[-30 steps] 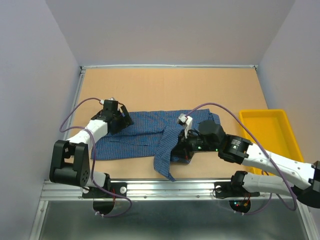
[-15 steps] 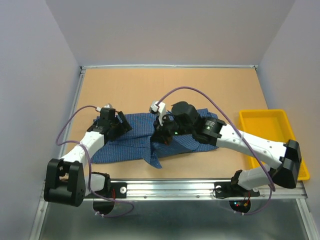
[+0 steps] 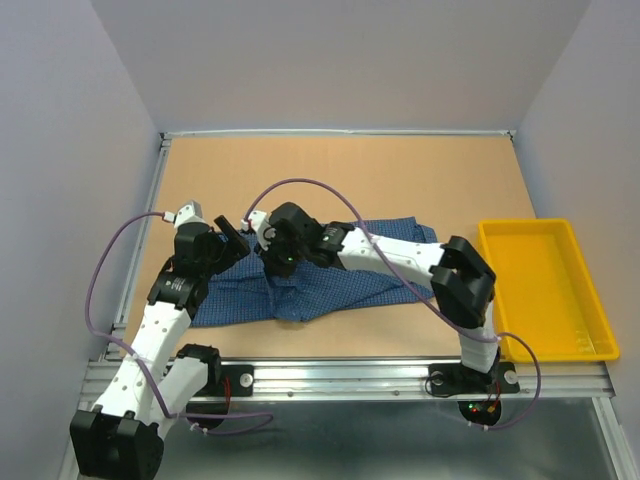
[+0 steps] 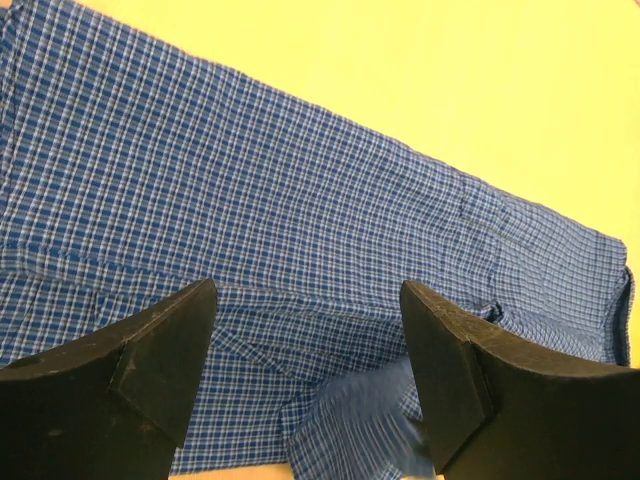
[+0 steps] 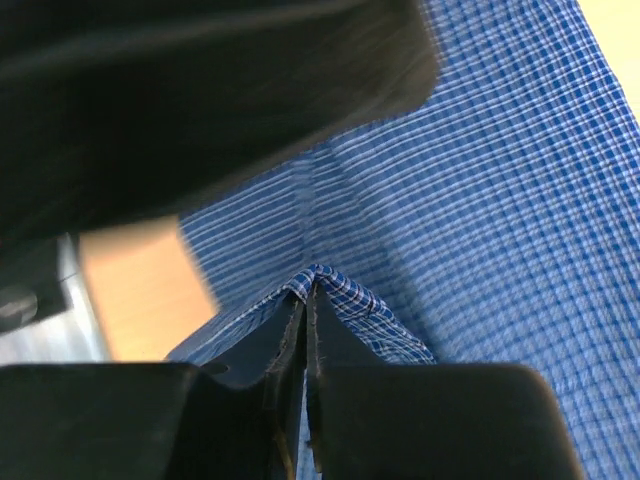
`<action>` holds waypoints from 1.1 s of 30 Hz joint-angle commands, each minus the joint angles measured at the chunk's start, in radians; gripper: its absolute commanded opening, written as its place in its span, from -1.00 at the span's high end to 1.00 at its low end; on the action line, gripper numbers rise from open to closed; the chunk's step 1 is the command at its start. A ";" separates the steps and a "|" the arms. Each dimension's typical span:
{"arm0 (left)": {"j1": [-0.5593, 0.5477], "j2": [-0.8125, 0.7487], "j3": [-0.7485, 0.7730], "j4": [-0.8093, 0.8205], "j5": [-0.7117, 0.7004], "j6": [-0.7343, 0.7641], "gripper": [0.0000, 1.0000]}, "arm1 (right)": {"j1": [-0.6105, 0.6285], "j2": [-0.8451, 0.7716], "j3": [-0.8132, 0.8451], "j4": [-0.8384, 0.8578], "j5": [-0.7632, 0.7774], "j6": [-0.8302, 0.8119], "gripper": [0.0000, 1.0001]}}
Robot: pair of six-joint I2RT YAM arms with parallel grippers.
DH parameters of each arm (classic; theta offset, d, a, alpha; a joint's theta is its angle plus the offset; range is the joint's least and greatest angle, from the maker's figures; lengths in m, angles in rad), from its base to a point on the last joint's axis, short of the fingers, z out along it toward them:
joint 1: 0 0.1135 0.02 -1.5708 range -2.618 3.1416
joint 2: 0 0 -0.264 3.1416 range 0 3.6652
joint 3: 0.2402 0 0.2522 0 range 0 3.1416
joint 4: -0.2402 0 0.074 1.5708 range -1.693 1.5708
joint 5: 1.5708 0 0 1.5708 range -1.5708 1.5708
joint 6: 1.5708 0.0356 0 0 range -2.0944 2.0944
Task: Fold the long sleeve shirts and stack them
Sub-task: Fold the shirt
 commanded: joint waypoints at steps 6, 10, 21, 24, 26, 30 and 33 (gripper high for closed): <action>0.000 -0.013 0.006 -0.039 -0.002 0.005 -0.72 | -0.067 0.213 0.305 0.022 0.182 -0.001 0.10; 0.000 0.013 0.002 -0.029 0.038 0.021 -0.72 | -0.110 0.158 0.280 0.022 0.262 0.037 -0.41; 0.002 0.214 0.020 0.063 0.075 0.029 -0.72 | -0.390 -0.321 -0.344 0.022 0.293 0.290 -0.26; 0.008 0.274 0.041 0.088 0.050 0.002 -0.71 | -0.487 -0.390 -0.488 0.033 0.244 0.345 -0.12; 0.035 0.321 0.054 0.102 0.012 -0.020 -0.69 | -0.563 -0.417 -0.559 0.091 0.199 0.390 -0.04; 0.120 0.421 0.051 0.140 0.029 -0.035 -0.68 | -0.677 -0.425 -0.708 0.206 0.107 0.465 0.03; 0.172 0.499 0.046 0.163 0.085 -0.037 -0.67 | -0.751 -0.392 -0.791 0.272 0.052 0.517 0.09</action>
